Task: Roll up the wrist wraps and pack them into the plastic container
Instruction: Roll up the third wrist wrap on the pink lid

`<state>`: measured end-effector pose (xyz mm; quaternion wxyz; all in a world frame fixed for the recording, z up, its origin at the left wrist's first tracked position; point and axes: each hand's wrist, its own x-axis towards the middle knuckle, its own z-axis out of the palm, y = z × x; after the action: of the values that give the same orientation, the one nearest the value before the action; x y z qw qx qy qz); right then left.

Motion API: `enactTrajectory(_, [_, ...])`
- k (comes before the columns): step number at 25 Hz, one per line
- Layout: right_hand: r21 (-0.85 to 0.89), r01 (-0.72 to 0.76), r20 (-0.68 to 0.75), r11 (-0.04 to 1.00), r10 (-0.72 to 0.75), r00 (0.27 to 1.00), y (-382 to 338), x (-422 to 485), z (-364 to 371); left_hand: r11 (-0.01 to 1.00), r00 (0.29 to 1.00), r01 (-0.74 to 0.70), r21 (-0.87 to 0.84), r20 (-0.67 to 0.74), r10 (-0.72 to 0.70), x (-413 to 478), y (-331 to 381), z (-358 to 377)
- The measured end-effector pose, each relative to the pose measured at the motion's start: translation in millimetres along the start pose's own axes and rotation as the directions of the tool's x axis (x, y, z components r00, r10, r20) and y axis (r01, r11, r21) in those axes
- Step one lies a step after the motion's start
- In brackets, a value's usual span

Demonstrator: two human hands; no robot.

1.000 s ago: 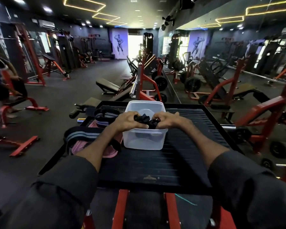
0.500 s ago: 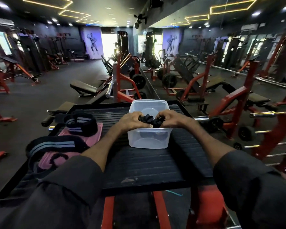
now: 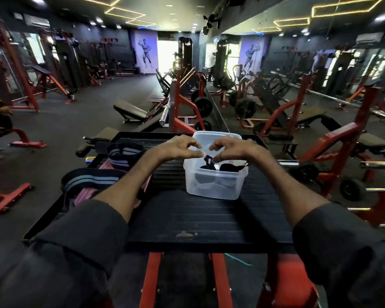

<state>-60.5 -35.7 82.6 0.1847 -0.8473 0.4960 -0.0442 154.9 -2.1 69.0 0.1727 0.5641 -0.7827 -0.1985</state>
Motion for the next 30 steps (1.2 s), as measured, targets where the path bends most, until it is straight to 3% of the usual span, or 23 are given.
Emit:
enactTrajectory(2, [0.051, 0.185, -0.233, 0.981, -0.168, 0.958, -27, 5, 11, 0.982, 0.979, -0.079, -0.172, -0.202, 0.044, -21, -20, -7])
enactTrajectory(5, [0.065, 0.368, -0.345, 0.928, -0.325, 0.881, -79, 20, 33, 0.953, 0.917, -0.132, -0.273, -0.399, 0.013, -62, -52, -22])
enactTrajectory(9, [0.332, 0.488, -0.213, 0.807, -0.440, 0.872, -149, 40, 69, 0.965, 0.861, -0.084, -0.249, -0.505, -0.055, -126, -87, -44])
enactTrajectory(11, [0.368, 0.504, -0.133, 0.782, -0.492, 0.860, -184, 47, 89, 0.972, 0.811, -0.011, -0.235, -0.570, -0.129, -158, -107, -49])
enactTrajectory(13, [0.293, 0.568, -0.106, 0.769, -0.564, 0.819, -216, 49, 110, 0.960, 0.747, 0.033, -0.279, -0.632, -0.209, -191, -123, -52])
enactTrajectory(15, [0.114, 0.677, -0.106, 0.727, -0.669, 0.736, -240, 47, 123, 0.939, 0.672, 0.053, -0.341, -0.683, -0.286, -218, -132, -54])
enactTrajectory(18, [-0.007, 0.779, 0.083, 0.627, -0.776, 0.626, -266, 37, 128, 0.909, 0.585, 0.110, -0.402, -0.713, -0.386, -260, -144, -50])
enactTrajectory(20, [-0.147, 0.759, 0.252, 0.634, -0.718, 0.648, -274, 28, 137, 0.887, 0.545, 0.159, -0.434, -0.710, -0.446, -284, -152, -40])
enactTrajectory(22, [-0.251, 0.723, 0.319, 0.643, -0.651, 0.689, -271, 29, 153, 0.855, 0.525, 0.206, -0.475, -0.683, -0.507, -298, -155, -26])
enactTrajectory(24, [-0.120, 0.759, 0.262, 0.640, -0.717, 0.646, -263, 33, 165, 0.836, 0.538, 0.212, -0.506, -0.653, -0.532, -303, -150, -15])
enactTrajectory(26, [0.012, 0.768, 0.095, 0.641, -0.765, 0.637, -253, 40, 162, 0.816, 0.551, 0.215, -0.537, -0.623, -0.555, -301, -140, -12])
enactTrajectory(28, [0.333, 0.698, -0.111, 0.633, -0.709, 0.696, -245, 39, 145, 0.825, 0.598, 0.176, -0.537, -0.607, -0.523, -290, -121, -13])
enactTrajectory(30, [0.689, 0.566, -0.272, 0.454, -0.561, 0.782, -243, 27, 117, 0.816, 0.630, 0.108, -0.569, -0.596, -0.499, -272, -92, -19])
